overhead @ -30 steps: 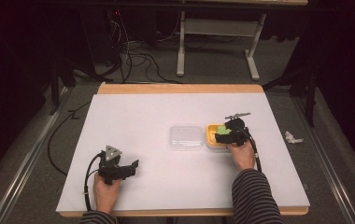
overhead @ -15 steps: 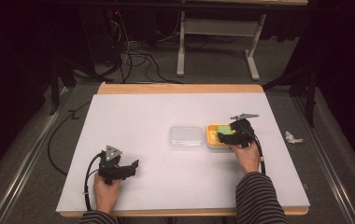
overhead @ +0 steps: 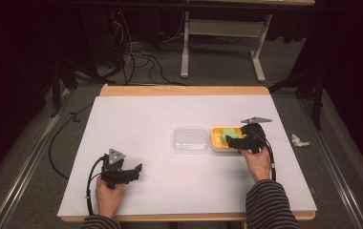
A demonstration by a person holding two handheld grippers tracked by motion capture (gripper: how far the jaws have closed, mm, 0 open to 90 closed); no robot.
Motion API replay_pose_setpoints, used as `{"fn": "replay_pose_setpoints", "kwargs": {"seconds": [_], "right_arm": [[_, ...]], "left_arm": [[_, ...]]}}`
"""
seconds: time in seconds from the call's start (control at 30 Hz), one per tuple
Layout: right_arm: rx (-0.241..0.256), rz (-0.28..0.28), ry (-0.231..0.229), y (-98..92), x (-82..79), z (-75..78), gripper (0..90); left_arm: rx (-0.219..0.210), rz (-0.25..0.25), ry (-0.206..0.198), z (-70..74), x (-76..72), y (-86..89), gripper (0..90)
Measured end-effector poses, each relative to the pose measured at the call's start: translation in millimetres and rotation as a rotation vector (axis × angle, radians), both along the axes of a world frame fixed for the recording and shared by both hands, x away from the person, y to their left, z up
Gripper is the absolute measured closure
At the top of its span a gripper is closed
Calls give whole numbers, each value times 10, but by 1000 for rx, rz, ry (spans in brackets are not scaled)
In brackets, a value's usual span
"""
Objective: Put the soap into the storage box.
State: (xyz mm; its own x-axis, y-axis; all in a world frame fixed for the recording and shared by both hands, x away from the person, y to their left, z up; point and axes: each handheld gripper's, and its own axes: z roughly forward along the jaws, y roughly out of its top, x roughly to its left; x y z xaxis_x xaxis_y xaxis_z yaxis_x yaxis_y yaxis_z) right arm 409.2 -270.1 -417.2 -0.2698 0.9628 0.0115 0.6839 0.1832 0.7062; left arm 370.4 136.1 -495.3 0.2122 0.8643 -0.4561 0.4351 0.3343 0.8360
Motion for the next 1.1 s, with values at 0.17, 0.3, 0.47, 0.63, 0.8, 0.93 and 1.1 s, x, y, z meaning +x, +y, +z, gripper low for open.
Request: {"fn": "replay_pose_setpoints", "kwargs": {"seconds": [0.17, 0.3, 0.47, 0.63, 0.8, 0.93, 1.1], "right_arm": [[13, -4, -3, -45, -50, 1, 143], [16, -6, -24, -71, -94, 14, 123], [35, 5, -42, -89, -152, 47, 105], [58, 23, -64, -124, -216, 85, 84], [99, 40, -87, -173, -294, 100, 54], [119, 31, -102, -224, -363, 109, 52], [111, 22, -128, -256, -480, 130, 61]], "left_arm": [[1, 0, -1, -1, -1, 0, 153], [-1, 1, 0, -2, 2, 0, 153], [2, 2, 0, -4, 4, 0, 153], [0, 2, 0, -1, 2, 1, 153], [-1, 0, 0, -1, 1, 1, 153], [-1, 3, -4, -1, 0, 1, 153], [0, 0, 1, 0, 0, -1, 153]]}}
